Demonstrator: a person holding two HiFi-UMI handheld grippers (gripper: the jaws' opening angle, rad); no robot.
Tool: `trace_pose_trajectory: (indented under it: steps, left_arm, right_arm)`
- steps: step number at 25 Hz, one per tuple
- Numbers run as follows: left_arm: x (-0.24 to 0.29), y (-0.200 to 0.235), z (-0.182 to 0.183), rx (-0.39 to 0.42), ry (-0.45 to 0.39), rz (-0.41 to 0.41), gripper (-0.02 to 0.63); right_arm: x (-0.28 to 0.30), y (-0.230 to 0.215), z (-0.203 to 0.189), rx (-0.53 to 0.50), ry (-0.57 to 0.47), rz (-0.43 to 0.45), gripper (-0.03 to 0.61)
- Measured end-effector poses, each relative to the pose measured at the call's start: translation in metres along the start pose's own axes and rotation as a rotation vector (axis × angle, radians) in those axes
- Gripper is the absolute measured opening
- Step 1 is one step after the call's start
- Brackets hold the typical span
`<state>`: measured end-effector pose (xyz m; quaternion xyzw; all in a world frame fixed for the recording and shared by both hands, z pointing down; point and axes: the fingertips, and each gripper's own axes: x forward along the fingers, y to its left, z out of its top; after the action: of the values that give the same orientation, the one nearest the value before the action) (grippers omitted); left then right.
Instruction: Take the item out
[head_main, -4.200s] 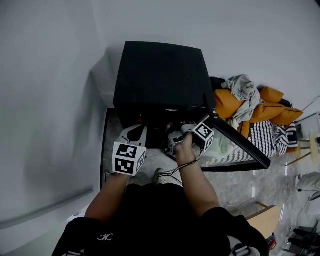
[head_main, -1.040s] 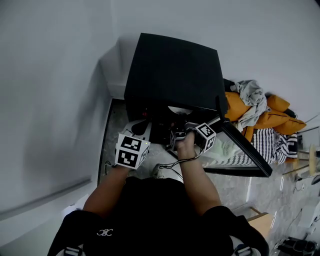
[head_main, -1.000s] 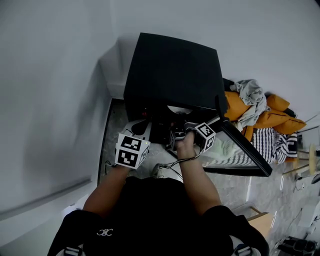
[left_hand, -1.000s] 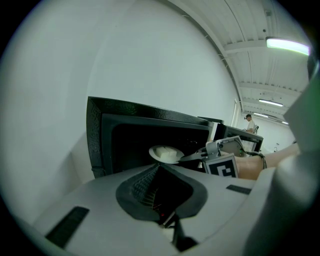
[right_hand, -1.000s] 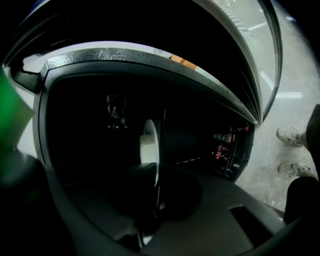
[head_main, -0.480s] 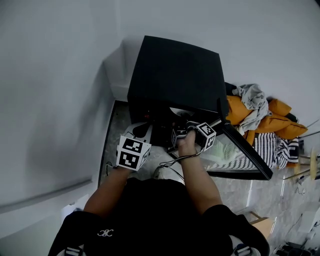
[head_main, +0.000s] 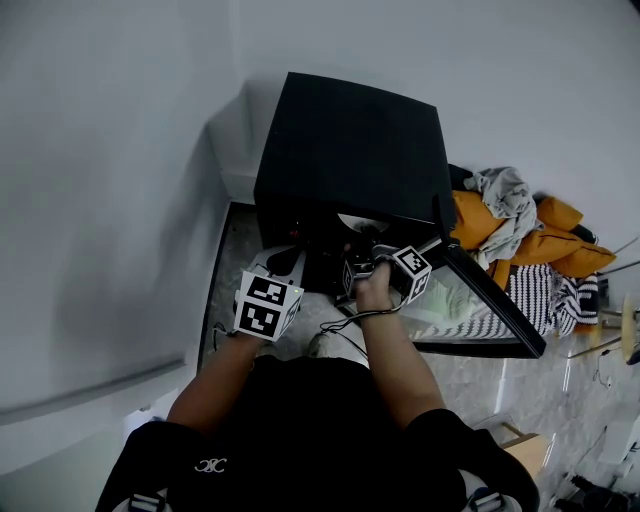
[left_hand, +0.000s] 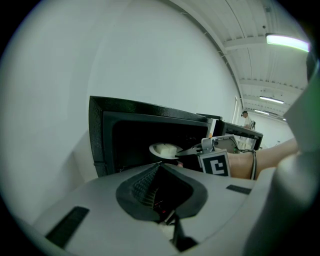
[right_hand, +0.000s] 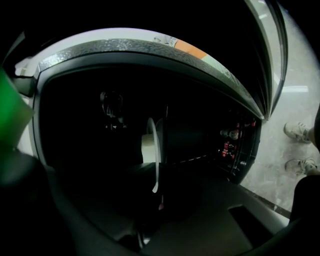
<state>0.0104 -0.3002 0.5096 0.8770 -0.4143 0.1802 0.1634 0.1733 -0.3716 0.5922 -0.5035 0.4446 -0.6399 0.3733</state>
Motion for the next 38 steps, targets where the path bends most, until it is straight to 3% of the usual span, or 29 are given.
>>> trace_pose_trajectory:
  steps: [23,38]
  left_arm:
    - [-0.004,-0.009,0.002,0.005,-0.03,-0.044,0.008]
    - [-0.016,-0.01,-0.006,0.021,-0.029,-0.098,0.008]
  right_arm:
    - [-0.046,-0.008,-0.03,-0.063,0.056,0.066,0.021]
    - [-0.113,-0.003,-0.049,-0.094,0.056,0.119,0.021]
